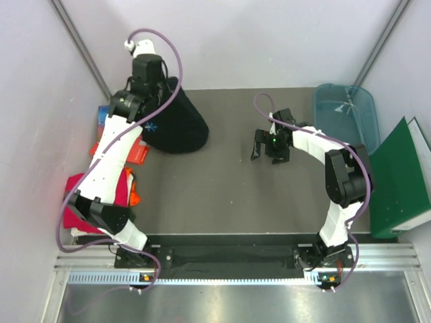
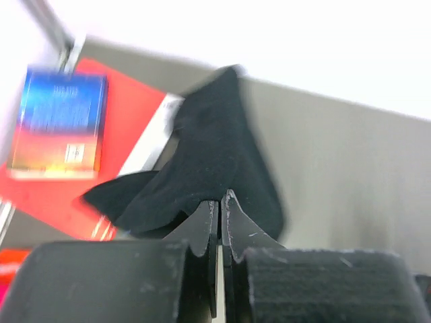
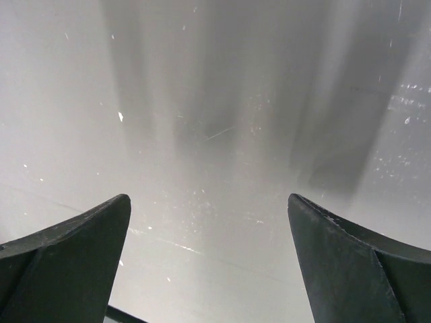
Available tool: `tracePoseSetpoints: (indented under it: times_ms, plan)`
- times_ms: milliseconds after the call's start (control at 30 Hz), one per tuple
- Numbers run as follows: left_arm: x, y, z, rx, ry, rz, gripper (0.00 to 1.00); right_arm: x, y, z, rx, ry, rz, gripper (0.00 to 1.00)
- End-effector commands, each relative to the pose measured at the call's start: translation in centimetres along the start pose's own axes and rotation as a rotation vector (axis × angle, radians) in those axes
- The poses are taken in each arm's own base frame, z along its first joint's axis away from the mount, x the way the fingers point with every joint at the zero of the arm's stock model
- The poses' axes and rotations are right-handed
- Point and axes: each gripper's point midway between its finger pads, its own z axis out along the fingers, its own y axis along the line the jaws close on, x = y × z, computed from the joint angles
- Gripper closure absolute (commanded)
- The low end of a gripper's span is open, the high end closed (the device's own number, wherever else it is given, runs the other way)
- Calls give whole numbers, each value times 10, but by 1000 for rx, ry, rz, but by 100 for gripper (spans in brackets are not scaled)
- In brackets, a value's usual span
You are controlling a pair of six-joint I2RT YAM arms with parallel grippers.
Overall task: Fold and stack the t-shirts
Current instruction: Flatten out the tshirt
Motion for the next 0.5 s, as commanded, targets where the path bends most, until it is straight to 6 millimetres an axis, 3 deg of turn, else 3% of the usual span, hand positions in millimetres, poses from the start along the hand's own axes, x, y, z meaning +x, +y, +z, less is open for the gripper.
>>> tracePoseSetpoints:
  times_ms: [0, 33, 67, 100, 133, 200, 233, 267, 300, 367, 400, 467]
  plan:
    - [-75, -31, -40, 187, -165, -24, 100, -18, 10, -13, -22, -57, -68, 0]
    - [-53, -62, -25, 290, -74, 3, 100, -17, 9, -14, -18, -55, -74, 0]
    - [-47, -81, -22, 361, -42, 16, 100, -17, 7, -16, -14, -58, -74, 0]
    - [-55, -97, -27, 415, -47, 6, 100, -17, 6, -20, -9, -60, -76, 0]
    - [-24, -130, -9, 466, 32, 46, 100, -18, 4, -23, -3, -67, -74, 0]
    - [4, -169, -8, 568, 111, 77, 100, -19, -3, -32, 13, -83, -67, 0]
    - [45, -202, -4, 634, 199, 121, 100, -21, -9, -36, 20, -91, -56, 0]
    - [71, -216, -4, 665, 266, 140, 100, -22, -12, -44, 23, -108, -52, 0]
    - [118, -238, -1, 685, 368, 172, 100, -21, -17, -49, 33, -107, -41, 0]
    - [169, -257, -4, 727, 486, 201, 100, -29, -23, -68, 37, -144, -34, 0]
    - [220, -270, -6, 755, 607, 225, 100, -28, -26, -74, 44, -143, -31, 0]
    - [261, -281, -12, 802, 719, 247, 100, -36, -26, -94, 51, -187, -52, 0]
